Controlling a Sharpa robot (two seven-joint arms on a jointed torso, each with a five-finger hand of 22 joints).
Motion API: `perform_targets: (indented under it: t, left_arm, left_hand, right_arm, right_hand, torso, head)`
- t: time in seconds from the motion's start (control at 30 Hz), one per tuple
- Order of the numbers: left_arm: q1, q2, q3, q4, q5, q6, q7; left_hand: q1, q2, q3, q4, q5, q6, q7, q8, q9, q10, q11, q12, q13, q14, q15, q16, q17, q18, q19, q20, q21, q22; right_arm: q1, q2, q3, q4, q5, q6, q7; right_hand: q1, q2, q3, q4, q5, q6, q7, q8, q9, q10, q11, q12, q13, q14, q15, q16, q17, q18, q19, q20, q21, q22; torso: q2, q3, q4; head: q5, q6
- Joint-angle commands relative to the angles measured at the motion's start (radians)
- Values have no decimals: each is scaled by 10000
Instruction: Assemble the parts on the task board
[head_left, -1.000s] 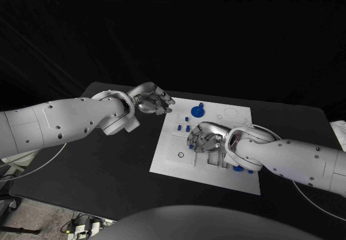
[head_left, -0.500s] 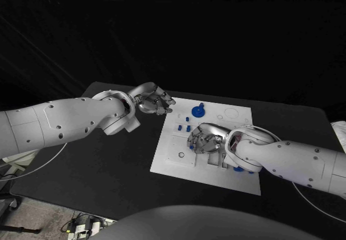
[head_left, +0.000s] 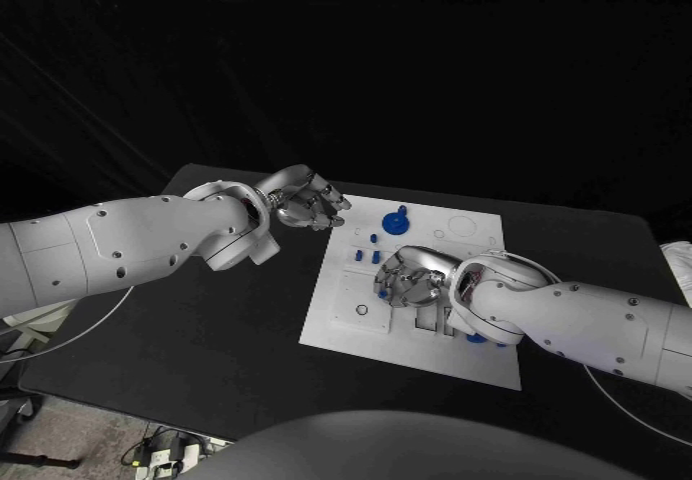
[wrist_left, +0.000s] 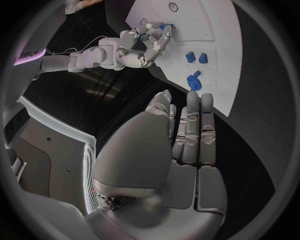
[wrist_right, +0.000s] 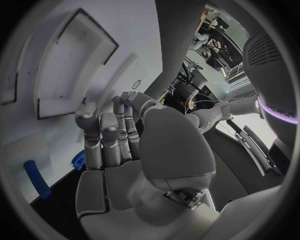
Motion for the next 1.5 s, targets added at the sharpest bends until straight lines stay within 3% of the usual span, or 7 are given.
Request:
perform_targets:
  t: [0.03, 1.3, 1.5]
  left_arm:
    - [2, 30, 6, 14, -18, 134, 7]
    - [-11, 94, 5, -6, -27, 406, -239]
    - [-15, 110, 4, -15, -29, 431, -253]
  left_hand:
    - [8, 57, -2, 28, 60, -73, -7, -9, -10, -16, 60, 35, -16, 19, 44, 61, -9, 93, 52, -1, -25, 227]
    - [-5, 62, -5, 36, 55, -76, 2, -9, -10, -20, 66, 43, -17, 13, 54, 63, -19, 92, 52, 6, -29, 227]
    - [-22, 87, 0, 43, 50, -78, 12, -8, -10, -27, 73, 54, -17, 5, 68, 68, -33, 90, 49, 16, -35, 228]
  right_arm:
    - [-43, -12, -28, -19, -196, -82, -77]
    - [-125, 46, -28, -97, -310, 90, -269]
    - [-136, 31, -28, -53, -393, -102, -213]
  right_hand:
    - [82, 69, 3, -68, 74, -24, 24, -17, 21, 32, 36, -18, -14, -92, -24, -51, -46, 83, -96, -10, -36, 876]
    - [139, 81, -23, -122, 44, -23, 37, -17, 67, 57, 44, -5, -10, -413, -18, -375, -571, 176, -433, -8, -472, 753]
    - [165, 96, -62, -151, 13, 5, 33, -1, 103, 64, 30, 78, 46, -509, -20, -477, -699, 196, -544, -5, -590, 724]
  torso:
    - [0, 0, 2]
    - [-2, -4, 1]
    - [-3, -3, 1]
  head:
    - [-12, -1]
    - [4, -1]
    - [-4, -1]
